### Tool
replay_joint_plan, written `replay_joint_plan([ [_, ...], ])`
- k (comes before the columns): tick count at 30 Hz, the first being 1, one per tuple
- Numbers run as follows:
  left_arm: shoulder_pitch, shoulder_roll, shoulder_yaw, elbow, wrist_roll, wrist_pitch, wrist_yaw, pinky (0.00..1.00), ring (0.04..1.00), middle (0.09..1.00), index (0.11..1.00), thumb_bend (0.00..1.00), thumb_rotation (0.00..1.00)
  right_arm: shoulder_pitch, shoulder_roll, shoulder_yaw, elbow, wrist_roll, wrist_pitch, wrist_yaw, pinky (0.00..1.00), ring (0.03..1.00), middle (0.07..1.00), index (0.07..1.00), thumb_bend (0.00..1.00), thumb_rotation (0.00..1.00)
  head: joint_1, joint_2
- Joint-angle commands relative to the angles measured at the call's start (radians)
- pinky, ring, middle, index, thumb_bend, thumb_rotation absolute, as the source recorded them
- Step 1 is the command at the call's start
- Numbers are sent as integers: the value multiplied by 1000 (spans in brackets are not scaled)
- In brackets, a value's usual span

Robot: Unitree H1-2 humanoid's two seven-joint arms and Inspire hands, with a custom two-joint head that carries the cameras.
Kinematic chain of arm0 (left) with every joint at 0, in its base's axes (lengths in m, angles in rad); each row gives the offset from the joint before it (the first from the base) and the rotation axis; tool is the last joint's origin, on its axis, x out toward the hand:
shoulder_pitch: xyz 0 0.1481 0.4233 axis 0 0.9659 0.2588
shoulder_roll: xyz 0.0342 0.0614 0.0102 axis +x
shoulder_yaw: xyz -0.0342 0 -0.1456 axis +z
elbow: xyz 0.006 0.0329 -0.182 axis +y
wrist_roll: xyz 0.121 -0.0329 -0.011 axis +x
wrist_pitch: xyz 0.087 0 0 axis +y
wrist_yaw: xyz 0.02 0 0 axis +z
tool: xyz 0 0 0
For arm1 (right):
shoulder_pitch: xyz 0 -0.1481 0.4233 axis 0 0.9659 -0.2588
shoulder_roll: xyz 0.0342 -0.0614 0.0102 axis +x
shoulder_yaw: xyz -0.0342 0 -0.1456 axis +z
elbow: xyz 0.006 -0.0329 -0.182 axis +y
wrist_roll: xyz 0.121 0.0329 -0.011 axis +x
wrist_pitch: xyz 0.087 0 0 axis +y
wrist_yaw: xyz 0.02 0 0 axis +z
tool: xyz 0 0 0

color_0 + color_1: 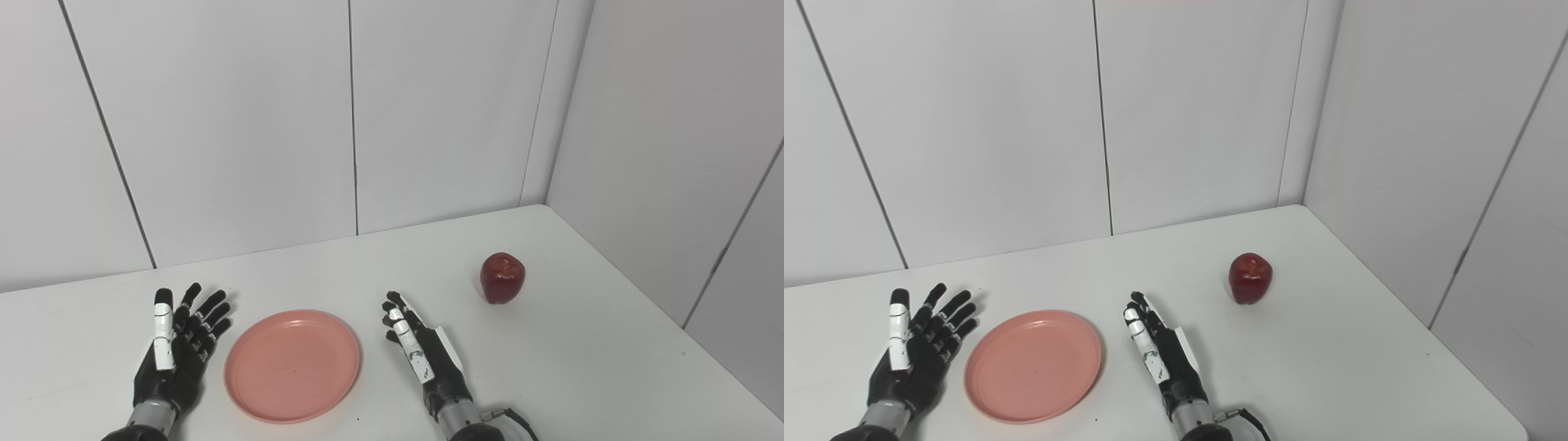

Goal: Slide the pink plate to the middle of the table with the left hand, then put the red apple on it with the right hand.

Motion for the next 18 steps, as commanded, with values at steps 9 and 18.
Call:
replay_joint_plan([
  [9, 39, 12, -3, 46, 15, 65, 25, 915, 889, 872, 968, 676, 999, -3, 16, 30, 22, -18, 0, 18, 886, 908, 921, 932, 798, 1000, 6, 0],
  [18, 41, 16, 2, 54, 8, 60, 19, 919, 893, 873, 976, 656, 1000, -13, -20, 29, 28, -137, -109, -39, 839, 911, 926, 931, 778, 1000, -23, -4],
])
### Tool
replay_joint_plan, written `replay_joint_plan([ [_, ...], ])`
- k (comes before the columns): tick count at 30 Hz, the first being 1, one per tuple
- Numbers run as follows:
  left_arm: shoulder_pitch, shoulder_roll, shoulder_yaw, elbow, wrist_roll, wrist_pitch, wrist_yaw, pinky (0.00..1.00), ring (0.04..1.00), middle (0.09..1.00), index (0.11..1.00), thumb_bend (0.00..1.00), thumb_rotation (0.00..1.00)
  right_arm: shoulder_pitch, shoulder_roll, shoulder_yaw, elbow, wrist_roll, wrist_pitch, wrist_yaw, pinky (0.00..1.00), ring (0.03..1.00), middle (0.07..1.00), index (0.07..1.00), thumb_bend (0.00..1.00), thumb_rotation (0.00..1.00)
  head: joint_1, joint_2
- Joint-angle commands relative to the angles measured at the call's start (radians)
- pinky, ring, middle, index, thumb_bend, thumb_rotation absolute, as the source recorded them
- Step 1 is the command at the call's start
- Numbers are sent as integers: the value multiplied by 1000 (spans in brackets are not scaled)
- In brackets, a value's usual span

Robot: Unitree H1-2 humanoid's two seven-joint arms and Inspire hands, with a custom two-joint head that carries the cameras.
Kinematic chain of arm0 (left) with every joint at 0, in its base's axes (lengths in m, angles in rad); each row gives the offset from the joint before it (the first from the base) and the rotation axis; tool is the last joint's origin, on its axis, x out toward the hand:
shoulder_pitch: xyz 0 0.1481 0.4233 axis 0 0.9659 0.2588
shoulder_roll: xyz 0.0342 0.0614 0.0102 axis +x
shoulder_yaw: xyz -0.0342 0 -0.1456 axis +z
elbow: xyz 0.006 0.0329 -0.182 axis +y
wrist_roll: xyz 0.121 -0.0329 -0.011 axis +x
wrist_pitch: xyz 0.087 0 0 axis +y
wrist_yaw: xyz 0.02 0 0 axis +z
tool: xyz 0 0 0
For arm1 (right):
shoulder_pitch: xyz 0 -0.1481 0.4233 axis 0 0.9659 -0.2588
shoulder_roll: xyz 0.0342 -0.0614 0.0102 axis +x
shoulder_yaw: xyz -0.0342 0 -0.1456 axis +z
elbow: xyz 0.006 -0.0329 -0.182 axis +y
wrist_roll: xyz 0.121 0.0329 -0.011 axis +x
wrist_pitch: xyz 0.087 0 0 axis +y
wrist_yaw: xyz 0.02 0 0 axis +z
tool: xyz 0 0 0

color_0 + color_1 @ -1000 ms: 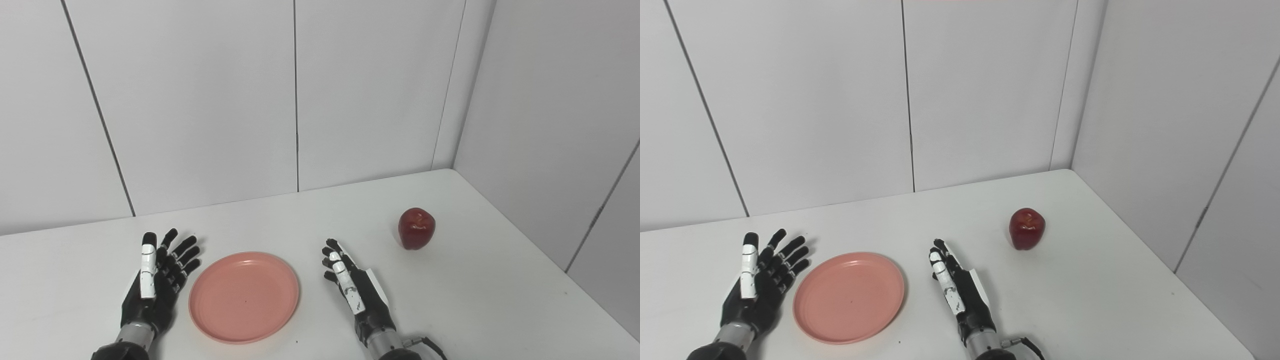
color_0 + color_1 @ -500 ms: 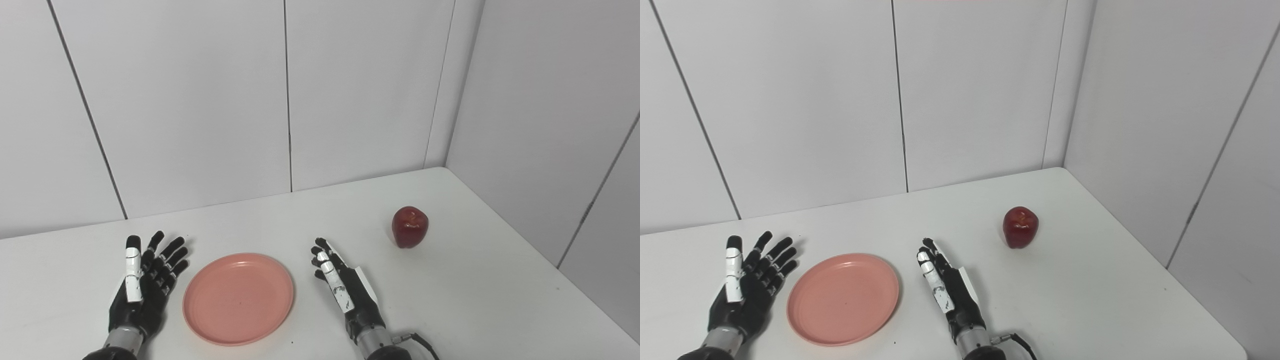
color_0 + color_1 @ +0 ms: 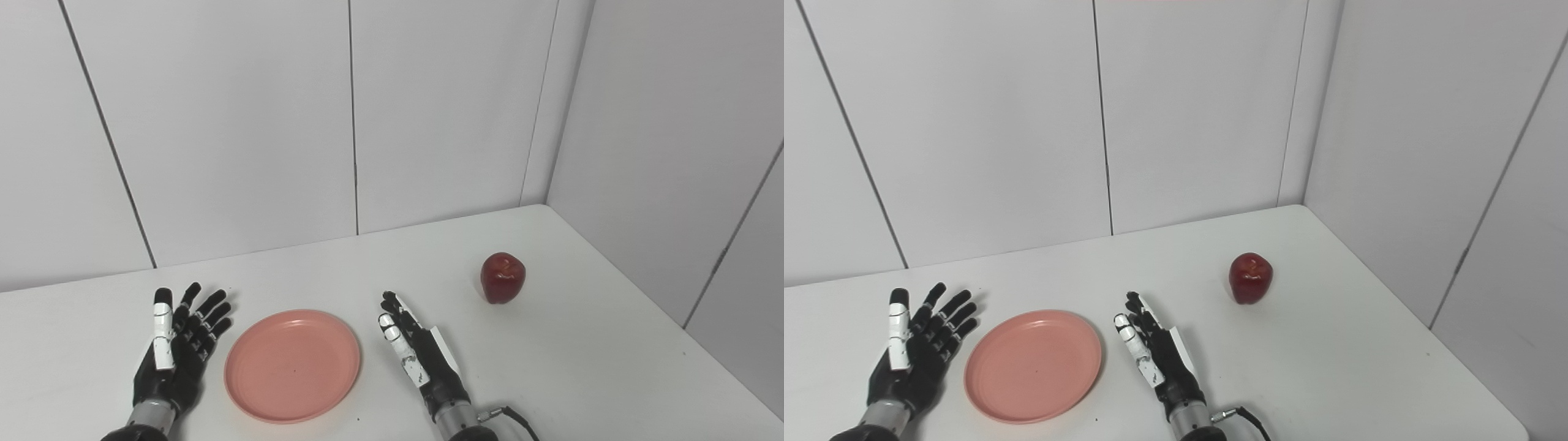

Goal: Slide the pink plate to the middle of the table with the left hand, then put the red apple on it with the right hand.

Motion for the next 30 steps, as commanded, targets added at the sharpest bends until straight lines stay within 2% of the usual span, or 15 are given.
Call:
replay_joint_plan([
  [1, 40, 17, 2, 56, 11, 61, 20, 914, 889, 870, 972, 660, 1000, -15, -3, -6, -5, -8, -40, -6, 842, 913, 927, 933, 771, 1000, -8, -1],
  [8, 32, 17, 3, 73, 12, 60, 21, 928, 894, 876, 966, 646, 1000, -35, -3, -41, -74, 15, -33, -4, 841, 913, 940, 945, 744, 1000, -19, -4],
  [10, 30, 18, 4, 77, 9, 59, 18, 934, 893, 876, 966, 644, 1000, -40, -3, -47, -96, -15, -23, -19, 890, 899, 918, 928, 775, 1000, -23, -5],
  [16, 29, 19, 6, 71, 4, 70, 13, 935, 903, 876, 967, 640, 1000, -63, -6, -70, -136, -47, -17, -33, 759, 862, 868, 881, 758, 970, -28, -5],
  [20, 28, 19, 10, 65, 1, 82, 18, 937, 898, 872, 964, 641, 999, -89, -45, -72, -137, -104, -63, -42, 704, 832, 850, 858, 802, 986, -28, -6],
  [26, 28, 20, 9, 61, -7, 89, 16, 950, 907, 881, 971, 641, 1000, -123, -80, -73, -149, -179, -74, -73, 679, 805, 832, 829, 847, 968, -28, -6],
  [28, 27, 20, 8, 62, -11, 90, 19, 950, 904, 881, 971, 638, 999, -130, -89, -73, -148, -185, -83, -78, 679, 798, 829, 825, 855, 962, -28, -7],
  [30, 27, 21, 4, 64, -11, 88, 17, 955, 904, 882, 974, 635, 1000, -144, -115, -67, -152, -238, -85, -93, 710, 791, 820, 817, 880, 977, -26, -8],
])
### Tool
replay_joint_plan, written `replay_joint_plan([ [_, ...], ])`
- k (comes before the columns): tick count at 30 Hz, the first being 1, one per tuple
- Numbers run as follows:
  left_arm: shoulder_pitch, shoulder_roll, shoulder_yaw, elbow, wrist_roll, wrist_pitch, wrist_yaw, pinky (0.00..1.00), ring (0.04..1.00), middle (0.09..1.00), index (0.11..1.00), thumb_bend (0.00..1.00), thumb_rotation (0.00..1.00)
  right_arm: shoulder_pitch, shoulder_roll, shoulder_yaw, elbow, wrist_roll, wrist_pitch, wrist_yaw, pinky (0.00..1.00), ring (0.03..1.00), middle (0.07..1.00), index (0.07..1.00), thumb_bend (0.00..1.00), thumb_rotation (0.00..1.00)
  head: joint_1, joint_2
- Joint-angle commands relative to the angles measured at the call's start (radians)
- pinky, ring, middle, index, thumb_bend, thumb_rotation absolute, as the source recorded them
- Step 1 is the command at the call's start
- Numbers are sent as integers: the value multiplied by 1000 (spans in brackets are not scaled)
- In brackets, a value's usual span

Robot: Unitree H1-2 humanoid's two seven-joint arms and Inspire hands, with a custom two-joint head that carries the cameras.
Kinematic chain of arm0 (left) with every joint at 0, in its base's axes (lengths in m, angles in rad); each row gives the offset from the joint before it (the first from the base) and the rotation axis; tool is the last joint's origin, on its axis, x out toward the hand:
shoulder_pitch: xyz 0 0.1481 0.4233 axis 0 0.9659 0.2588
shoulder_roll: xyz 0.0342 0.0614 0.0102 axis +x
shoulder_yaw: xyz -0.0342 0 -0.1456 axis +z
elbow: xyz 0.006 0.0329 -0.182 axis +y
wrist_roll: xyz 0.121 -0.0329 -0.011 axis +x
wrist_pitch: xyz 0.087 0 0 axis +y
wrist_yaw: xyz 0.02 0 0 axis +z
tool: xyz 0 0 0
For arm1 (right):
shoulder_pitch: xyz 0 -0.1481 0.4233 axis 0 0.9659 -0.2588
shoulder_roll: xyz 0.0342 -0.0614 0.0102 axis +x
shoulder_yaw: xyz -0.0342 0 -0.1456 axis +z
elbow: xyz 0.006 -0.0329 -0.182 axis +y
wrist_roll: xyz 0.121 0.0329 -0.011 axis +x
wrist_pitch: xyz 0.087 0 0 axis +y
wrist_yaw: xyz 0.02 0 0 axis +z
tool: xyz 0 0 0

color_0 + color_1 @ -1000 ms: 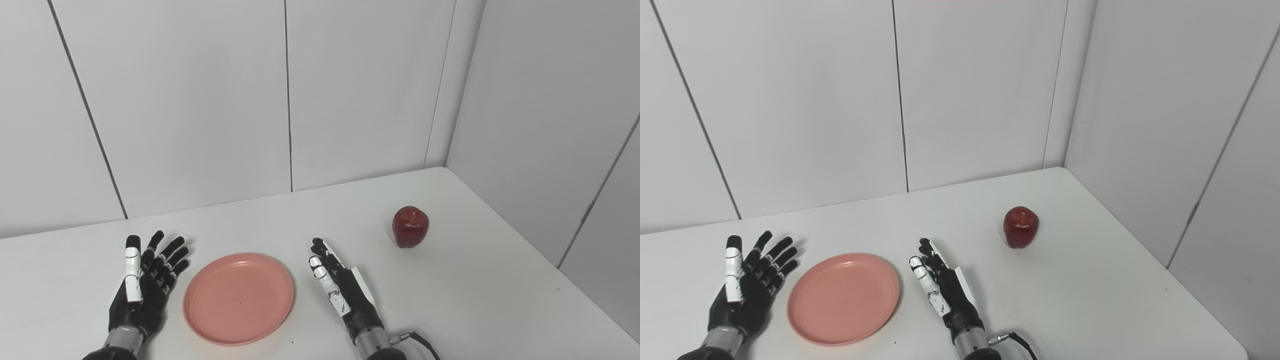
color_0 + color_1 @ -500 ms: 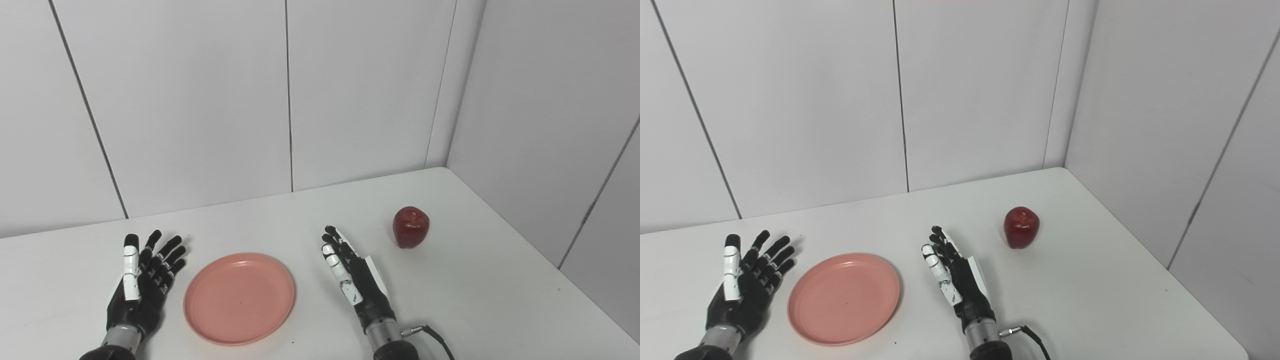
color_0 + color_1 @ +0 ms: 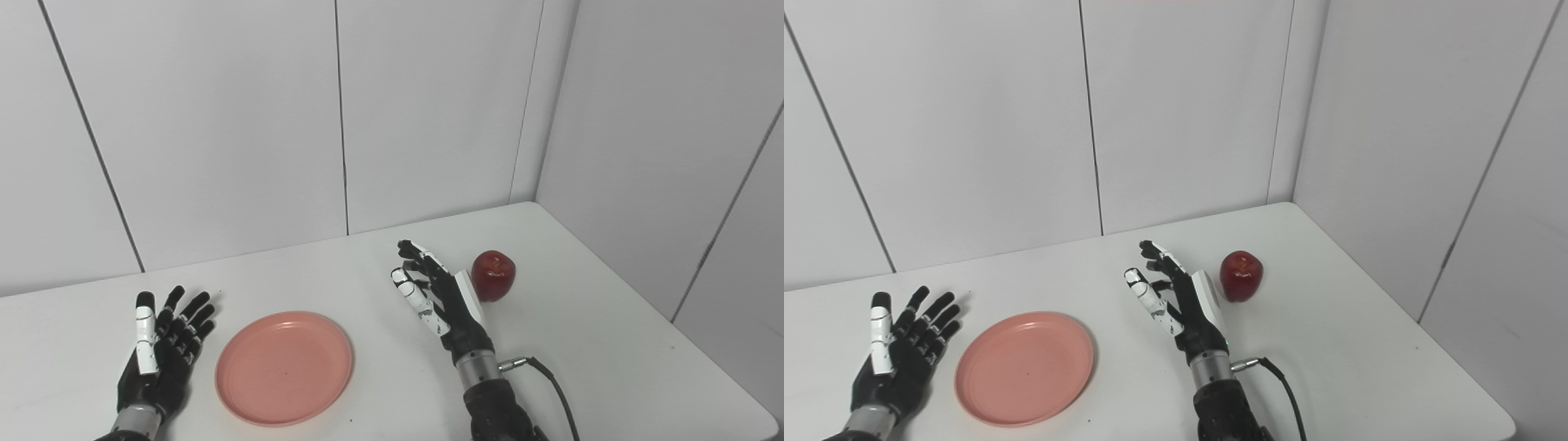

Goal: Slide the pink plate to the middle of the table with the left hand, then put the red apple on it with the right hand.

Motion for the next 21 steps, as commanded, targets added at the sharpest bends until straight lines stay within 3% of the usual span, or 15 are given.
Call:
replay_joint_plan([
  [1, 39, 15, -5, 52, 12, 82, 15, 956, 904, 882, 975, 634, 1000, -57, -33, 6, -38, -67, -72, -31, 733, 791, 817, 813, 890, 984, 2, -1],
  [4, 40, 11, -4, 52, 11, 84, 21, 956, 905, 877, 975, 633, 999, -76, -66, 8, -30, -124, -92, -48, 775, 796, 803, 809, 929, 999, 6, -3],
  [12, 39, 13, -12, 64, 18, 67, 14, 953, 907, 875, 976, 631, 1000, -124, -135, 8, 1, -187, -123, -69, 697, 772, 801, 797, 993, 991, 13, -6],
  [21, 42, 15, -16, 58, 20, 67, 18, 952, 908, 875, 979, 633, 1000, -154, -208, 37, 35, -335, -141, -96, 649, 754, 789, 778, 939, 959, 13, -6],
])
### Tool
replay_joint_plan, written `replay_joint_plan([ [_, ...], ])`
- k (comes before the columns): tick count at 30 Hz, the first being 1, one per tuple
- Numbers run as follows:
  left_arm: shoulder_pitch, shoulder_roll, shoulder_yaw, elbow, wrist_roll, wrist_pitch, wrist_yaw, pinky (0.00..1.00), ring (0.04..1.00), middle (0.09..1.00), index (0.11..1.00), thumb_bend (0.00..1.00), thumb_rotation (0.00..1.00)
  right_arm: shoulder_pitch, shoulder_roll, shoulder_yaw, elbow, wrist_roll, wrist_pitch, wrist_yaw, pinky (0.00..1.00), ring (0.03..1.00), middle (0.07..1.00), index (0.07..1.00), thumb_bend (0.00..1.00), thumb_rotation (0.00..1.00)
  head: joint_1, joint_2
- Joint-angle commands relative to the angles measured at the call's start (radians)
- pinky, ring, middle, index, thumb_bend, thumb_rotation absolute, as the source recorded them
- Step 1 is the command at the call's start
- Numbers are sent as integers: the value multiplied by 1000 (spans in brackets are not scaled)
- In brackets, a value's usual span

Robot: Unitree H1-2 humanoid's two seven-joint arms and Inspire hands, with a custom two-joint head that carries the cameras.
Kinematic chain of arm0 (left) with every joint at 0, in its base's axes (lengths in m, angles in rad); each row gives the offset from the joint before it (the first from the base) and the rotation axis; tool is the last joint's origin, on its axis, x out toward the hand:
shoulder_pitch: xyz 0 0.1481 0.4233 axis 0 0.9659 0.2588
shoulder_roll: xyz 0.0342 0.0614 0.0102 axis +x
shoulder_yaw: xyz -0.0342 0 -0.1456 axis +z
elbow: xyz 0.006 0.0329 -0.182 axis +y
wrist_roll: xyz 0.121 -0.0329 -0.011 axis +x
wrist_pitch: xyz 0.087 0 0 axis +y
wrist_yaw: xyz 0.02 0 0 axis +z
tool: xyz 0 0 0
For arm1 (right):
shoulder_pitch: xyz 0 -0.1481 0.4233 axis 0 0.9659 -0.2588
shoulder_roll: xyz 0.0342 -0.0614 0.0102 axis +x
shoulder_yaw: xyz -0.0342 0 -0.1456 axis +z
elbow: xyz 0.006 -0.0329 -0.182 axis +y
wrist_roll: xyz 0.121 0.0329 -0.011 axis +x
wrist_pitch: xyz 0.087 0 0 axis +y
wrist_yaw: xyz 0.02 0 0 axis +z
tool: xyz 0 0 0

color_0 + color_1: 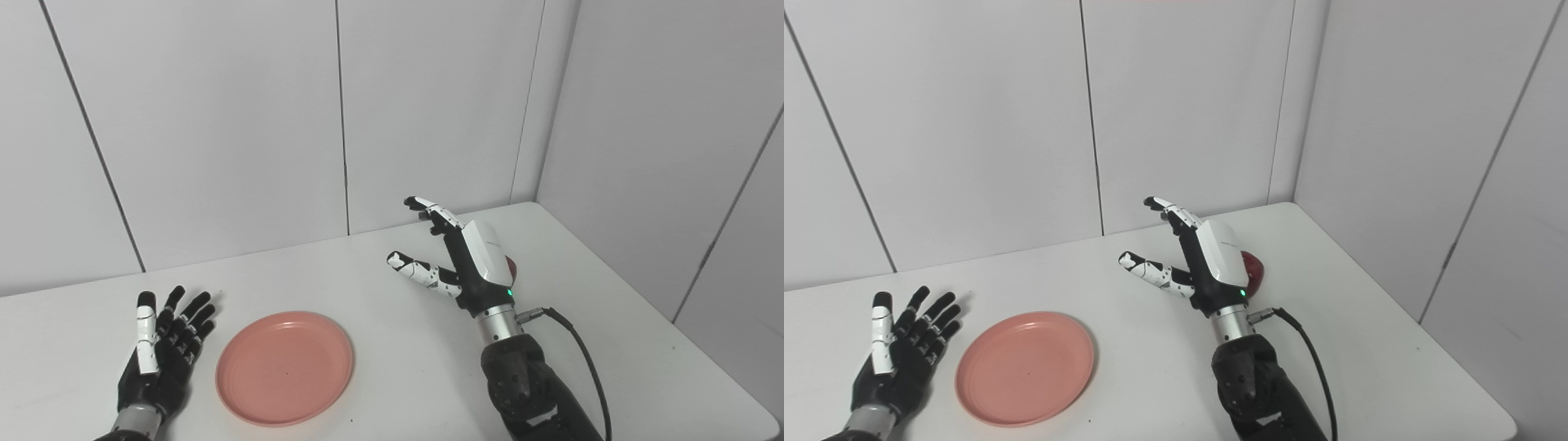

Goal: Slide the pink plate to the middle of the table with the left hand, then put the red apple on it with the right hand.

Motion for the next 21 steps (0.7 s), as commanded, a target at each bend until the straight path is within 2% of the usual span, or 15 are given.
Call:
replay_joint_plan([
  [1, 42, 14, -7, 60, 20, 65, 17, 949, 907, 876, 978, 632, 1000, -66, -32, 5, -11, -52, -45, -34, 654, 754, 788, 778, 927, 965, 1, 1],
  [9, 36, 17, -6, 65, 16, 69, 15, 959, 907, 872, 977, 634, 1000, -100, -104, 14, 27, -174, -12, -38, 687, 761, 778, 769, 906, 969, 1, -3],
  [21, 29, 22, -5, 74, 14, 64, 2, 953, 911, 878, 981, 638, 1000, -94, -139, -5, 41, -256, 74, 6, 701, 768, 775, 717, 910, 968, 0, -7],
])
